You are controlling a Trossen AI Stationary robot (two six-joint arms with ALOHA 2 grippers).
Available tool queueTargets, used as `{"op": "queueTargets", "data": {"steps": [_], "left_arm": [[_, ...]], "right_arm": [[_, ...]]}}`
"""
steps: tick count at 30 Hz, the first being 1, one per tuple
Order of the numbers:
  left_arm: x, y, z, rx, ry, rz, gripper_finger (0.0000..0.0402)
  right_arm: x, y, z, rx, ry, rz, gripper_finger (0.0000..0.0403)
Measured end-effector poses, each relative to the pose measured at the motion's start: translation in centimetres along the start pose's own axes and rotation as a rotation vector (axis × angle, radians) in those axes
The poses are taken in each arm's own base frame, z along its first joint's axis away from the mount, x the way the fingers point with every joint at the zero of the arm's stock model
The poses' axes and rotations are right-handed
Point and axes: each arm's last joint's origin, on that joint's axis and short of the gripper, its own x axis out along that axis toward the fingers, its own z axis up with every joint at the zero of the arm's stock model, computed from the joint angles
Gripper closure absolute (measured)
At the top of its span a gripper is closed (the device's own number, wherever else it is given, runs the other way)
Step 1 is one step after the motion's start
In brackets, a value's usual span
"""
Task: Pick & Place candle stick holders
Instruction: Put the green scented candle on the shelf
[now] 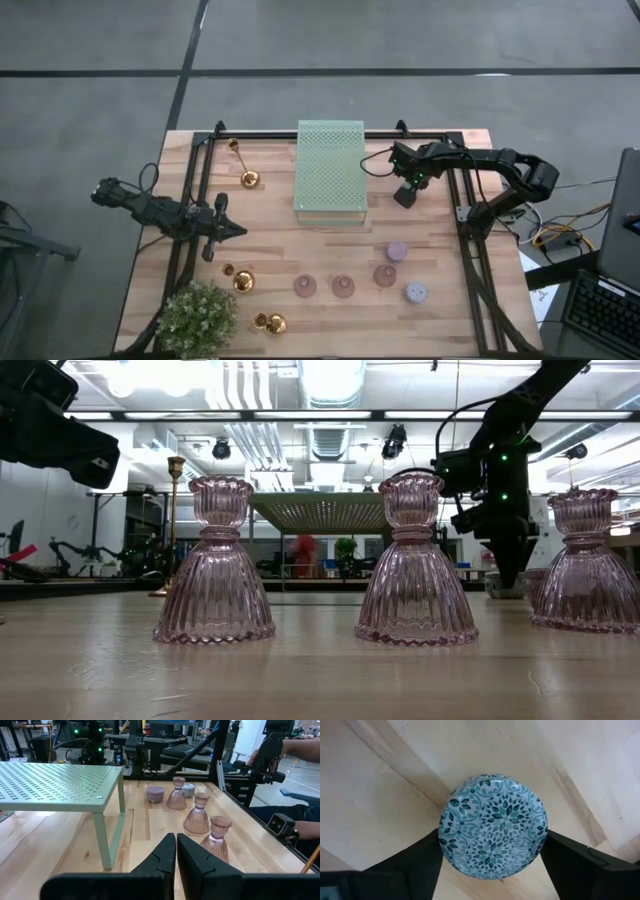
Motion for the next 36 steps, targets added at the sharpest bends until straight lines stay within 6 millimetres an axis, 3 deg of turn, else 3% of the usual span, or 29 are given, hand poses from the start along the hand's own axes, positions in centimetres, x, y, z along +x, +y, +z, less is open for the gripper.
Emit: {"op": "queueTargets", "data": {"steps": [10, 17, 26, 36], "left_arm": [[0.0, 0.0, 0.0, 0.0, 0.0, 0.0, 0.038], [0.0, 0.0, 0.0, 0.0, 0.0, 0.0, 0.0381], [0.0, 0.0, 0.0, 0.0, 0.0, 0.0, 0.0381], [0.0, 0.0, 0.0, 0.0, 0.0, 0.0, 0.0381]], "right_arm": [[-0.4, -0.1, -0.1, -0.006, 0.004, 0.0, 0.011], [-2.2, -0.2, -0.1, -0.006, 0.006, 0.0, 0.0118], [-7.1, -0.6, 1.3, 0.037, -0.044, 0.011, 0.0123], [-13.7, -1.0, 3.5, 0.078, -0.221, 0.038, 0.0169]]}}
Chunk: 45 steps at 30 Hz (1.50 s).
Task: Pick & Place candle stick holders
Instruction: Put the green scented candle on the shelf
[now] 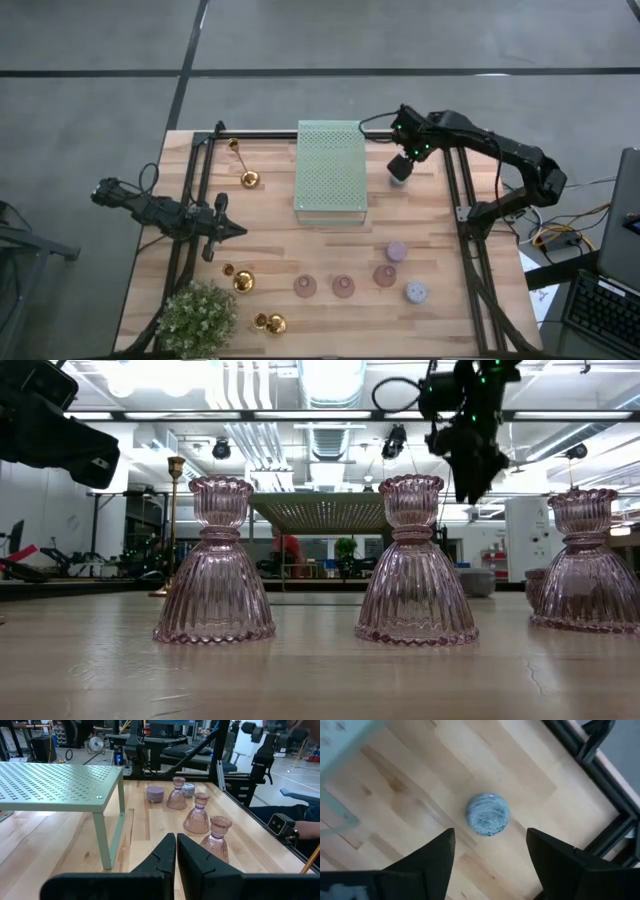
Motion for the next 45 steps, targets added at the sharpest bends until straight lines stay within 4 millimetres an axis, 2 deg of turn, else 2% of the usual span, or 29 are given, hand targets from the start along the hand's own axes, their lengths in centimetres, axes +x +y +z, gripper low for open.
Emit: {"op": "queueTargets", "data": {"steps": [4, 8, 12, 25, 34, 45], "left_arm": [[0.0, 0.0, 0.0, 0.0, 0.0, 0.0, 0.0381], [0.0, 0.0, 0.0, 0.0, 0.0, 0.0, 0.0381], [0.0, 0.0, 0.0, 0.0, 0.001, 0.0, 0.0381], [0.0, 0.0, 0.0, 0.0, 0.0, 0.0, 0.038], [0.0, 0.0, 0.0, 0.0, 0.0, 0.0, 0.0381], [0.0, 0.0, 0.0, 0.0, 0.001, 0.0, 0.0381]], "right_arm": [[-1.0, 0.0, 0.4, 0.004, -0.026, 0.004, 0.0178], [-0.5, 0.0, 0.3, 0.0, -0.017, 0.003, 0.0175], [1.3, 0.0, -0.3, 0.007, 0.015, -0.009, 0.0155], [7.4, -0.8, -2.4, -0.011, 0.059, -0.076, 0.0042], [10.4, -0.4, -2.6, -0.052, 0.042, -0.018, 0.0035], [14.0, 0.0, -2.1, -0.113, 0.142, -0.031, 0.0035]]}}
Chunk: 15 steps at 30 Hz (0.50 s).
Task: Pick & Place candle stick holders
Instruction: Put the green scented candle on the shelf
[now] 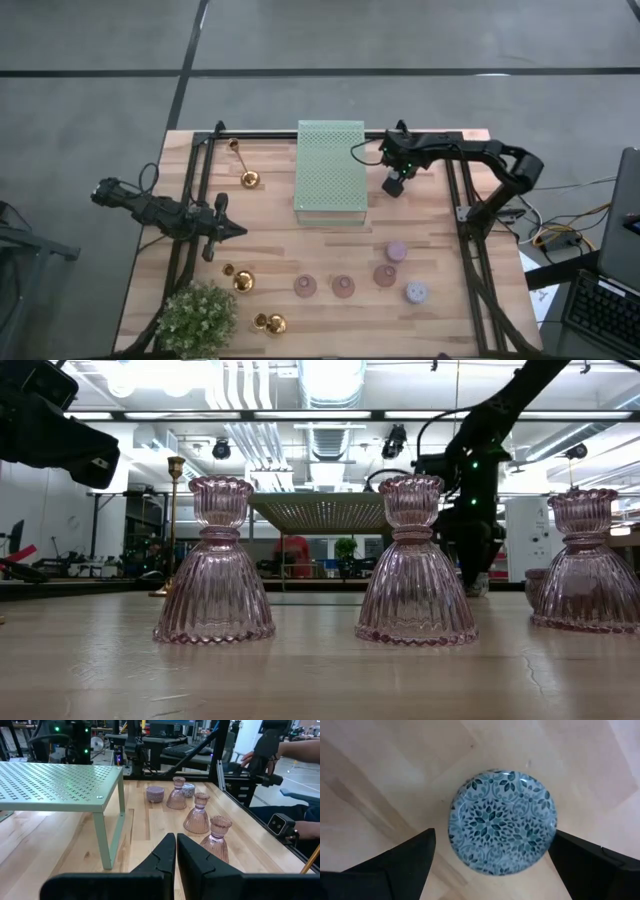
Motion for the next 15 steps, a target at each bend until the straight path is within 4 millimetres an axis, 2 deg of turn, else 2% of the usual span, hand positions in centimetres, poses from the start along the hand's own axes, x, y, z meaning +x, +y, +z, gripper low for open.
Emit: {"op": "queueTargets", "data": {"steps": [10, 15], "left_arm": [[0.0, 0.0, 0.0, 0.0, 0.0, 0.0, 0.0381], [0.0, 0.0, 0.0, 0.0, 0.0, 0.0, 0.0381]], "right_arm": [[0.75, 0.11, 0.4, -0.024, 0.009, 0.0, 0.0036], [0.72, 0.11, 0.47, -0.027, 0.0, 0.0, 0.0057]]}}
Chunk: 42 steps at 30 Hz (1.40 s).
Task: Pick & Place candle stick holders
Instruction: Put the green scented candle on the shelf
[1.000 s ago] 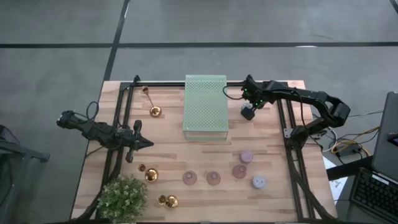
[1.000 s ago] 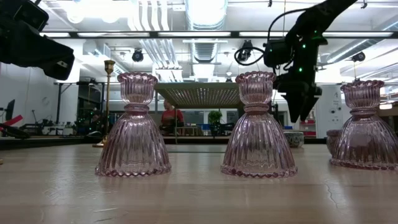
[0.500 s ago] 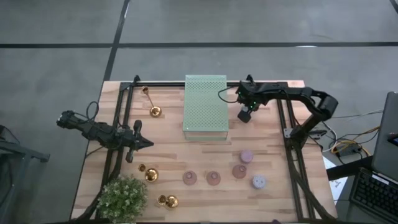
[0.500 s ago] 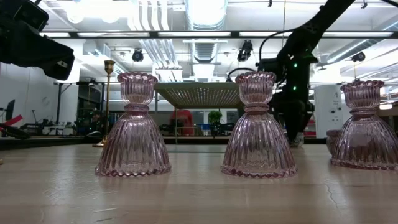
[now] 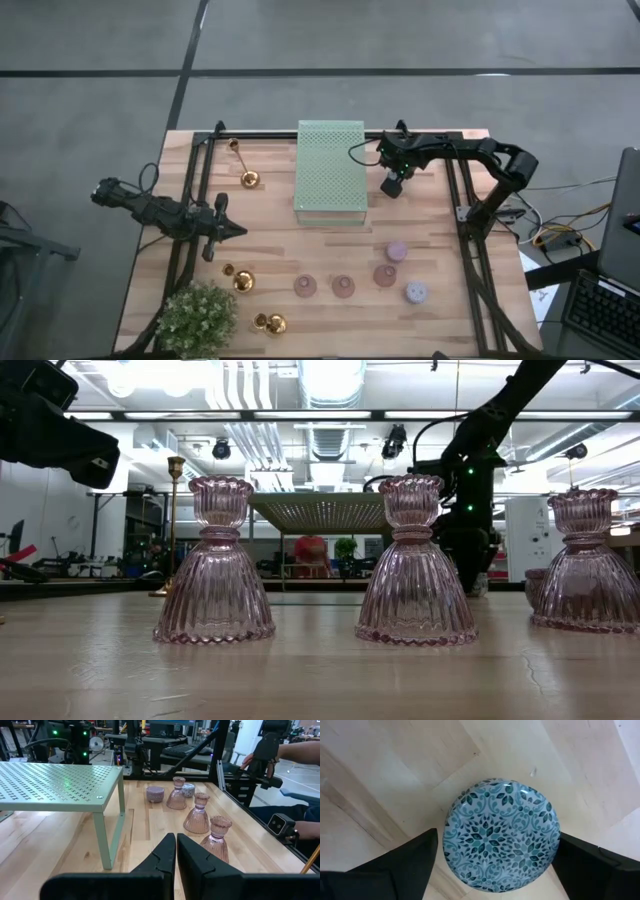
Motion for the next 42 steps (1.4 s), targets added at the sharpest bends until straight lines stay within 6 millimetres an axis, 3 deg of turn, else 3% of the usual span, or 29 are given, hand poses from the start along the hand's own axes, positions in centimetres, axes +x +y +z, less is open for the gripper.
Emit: {"op": "queueTargets", "data": {"steps": [11, 25, 42], "left_arm": [[0.0, 0.0, 0.01, 0.0, -0.001, 0.0, 0.0381], [0.0, 0.0, 0.0, 0.0, 0.0, 0.0, 0.0381], [0.0, 0.0, 0.0, 0.0, 0.0, 0.0, 0.038]], "right_arm": [[-0.19, -0.02, 0.03, 0.004, -0.007, 0.001, 0.0125], [-0.56, 0.04, 0.06, 0.033, -0.031, 0.028, 0.0133], [-0.68, 0.02, 0.82, 0.034, -0.111, 0.027, 0.0095]]}}
